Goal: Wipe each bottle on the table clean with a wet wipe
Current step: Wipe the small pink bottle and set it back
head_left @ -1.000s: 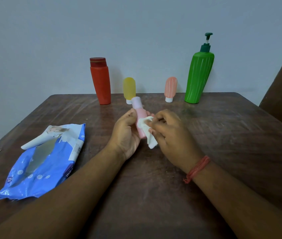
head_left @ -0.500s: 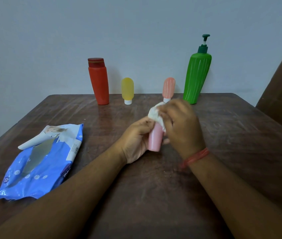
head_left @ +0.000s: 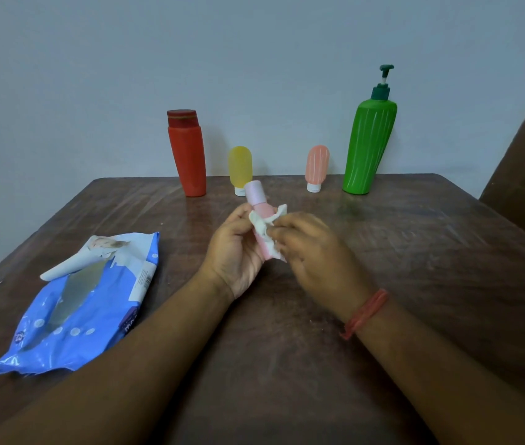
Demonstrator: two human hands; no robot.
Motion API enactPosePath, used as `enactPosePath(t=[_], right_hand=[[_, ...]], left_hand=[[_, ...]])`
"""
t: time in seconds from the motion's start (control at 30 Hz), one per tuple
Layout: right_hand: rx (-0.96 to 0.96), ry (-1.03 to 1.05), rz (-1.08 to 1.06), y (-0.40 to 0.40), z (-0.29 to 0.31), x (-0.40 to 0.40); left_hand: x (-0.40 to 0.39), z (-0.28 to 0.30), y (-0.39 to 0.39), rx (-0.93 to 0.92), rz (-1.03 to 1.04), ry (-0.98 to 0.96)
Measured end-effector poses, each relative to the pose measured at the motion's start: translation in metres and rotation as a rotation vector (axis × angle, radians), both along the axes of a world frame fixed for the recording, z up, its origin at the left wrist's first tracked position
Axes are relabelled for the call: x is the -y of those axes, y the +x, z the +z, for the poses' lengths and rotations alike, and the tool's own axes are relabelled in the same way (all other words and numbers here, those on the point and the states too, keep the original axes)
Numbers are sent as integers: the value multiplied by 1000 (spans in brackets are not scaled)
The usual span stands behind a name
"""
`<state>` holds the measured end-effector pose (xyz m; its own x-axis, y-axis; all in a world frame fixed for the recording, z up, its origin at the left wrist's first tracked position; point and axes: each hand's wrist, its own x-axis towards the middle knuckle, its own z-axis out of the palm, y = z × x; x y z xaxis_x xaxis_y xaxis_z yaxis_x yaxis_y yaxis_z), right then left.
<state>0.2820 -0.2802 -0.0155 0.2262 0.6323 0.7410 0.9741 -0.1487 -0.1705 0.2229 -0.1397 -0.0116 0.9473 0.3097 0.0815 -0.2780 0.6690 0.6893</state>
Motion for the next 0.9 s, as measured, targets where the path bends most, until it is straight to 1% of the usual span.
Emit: enactPosePath(t=[0.1, 0.17, 0.23, 0.3, 0.4, 0.5, 0.57, 0.67, 0.73, 0.9], right_hand=[[-20, -127, 42, 3, -2, 3], [-11, -126, 31, 3, -1, 4], [-12, -47, -8, 1, 4, 7], [-5, 50, -58, -1, 9, 10], [-11, 182, -134, -2, 13, 11], [-21, 249, -163, -3, 17, 10], [57, 201, -115, -6, 17, 8], [203, 100, -68, -10, 15, 6], [216, 104, -92, -9, 15, 5], [179, 113, -119, 3, 14, 13]], left_hand=[[-9, -1, -1, -48, 62, -80], [-10, -1, 1, -80, 67, -141], [-7, 1, 1, -91, 36, -173], [-3, 4, 1, -86, -15, -156], [1, 3, 1, -97, -52, -59], [4, 1, 3, -131, -39, -5], [4, -1, 5, -137, -17, -9], [5, 2, 5, -167, -46, -55], [7, 5, 1, -141, -64, -106], [2, 8, 3, -115, 33, -171]])
